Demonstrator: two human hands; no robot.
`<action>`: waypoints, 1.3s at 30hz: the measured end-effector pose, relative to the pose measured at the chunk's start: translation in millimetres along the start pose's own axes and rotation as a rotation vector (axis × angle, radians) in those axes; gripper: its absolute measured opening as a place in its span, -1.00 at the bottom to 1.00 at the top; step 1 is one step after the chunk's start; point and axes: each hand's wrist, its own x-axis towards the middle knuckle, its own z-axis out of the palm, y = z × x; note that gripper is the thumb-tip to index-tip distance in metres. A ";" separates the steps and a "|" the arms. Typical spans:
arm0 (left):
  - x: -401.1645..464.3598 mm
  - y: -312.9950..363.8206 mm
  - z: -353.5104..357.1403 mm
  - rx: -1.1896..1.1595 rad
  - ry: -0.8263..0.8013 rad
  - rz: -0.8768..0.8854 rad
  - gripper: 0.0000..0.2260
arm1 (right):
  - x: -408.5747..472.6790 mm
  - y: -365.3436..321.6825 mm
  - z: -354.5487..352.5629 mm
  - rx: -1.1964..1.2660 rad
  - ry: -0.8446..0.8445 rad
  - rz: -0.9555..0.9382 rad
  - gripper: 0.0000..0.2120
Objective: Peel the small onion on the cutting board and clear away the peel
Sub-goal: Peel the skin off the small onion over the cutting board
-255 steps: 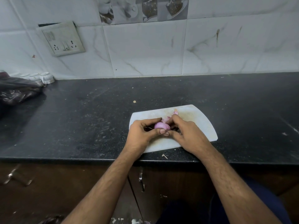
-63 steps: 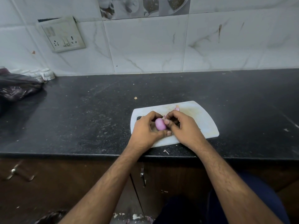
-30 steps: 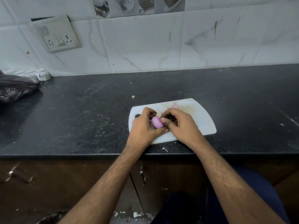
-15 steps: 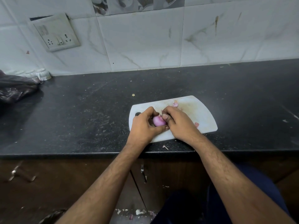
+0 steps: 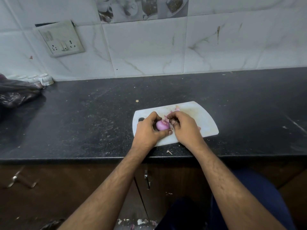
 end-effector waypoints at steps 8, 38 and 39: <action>0.8 -1.9 -0.3 -0.009 0.003 0.003 -0.60 | -1.5 -5.3 -3.5 0.087 -0.048 -0.056 -0.94; 2.8 -5.3 4.9 -0.019 0.019 -0.018 -0.59 | 1.7 -1.2 -2.3 0.096 0.009 0.029 -0.78; 2.9 -5.9 4.8 -0.017 0.019 -0.016 -0.59 | 0.7 -2.4 -3.1 0.129 -0.016 0.024 -0.81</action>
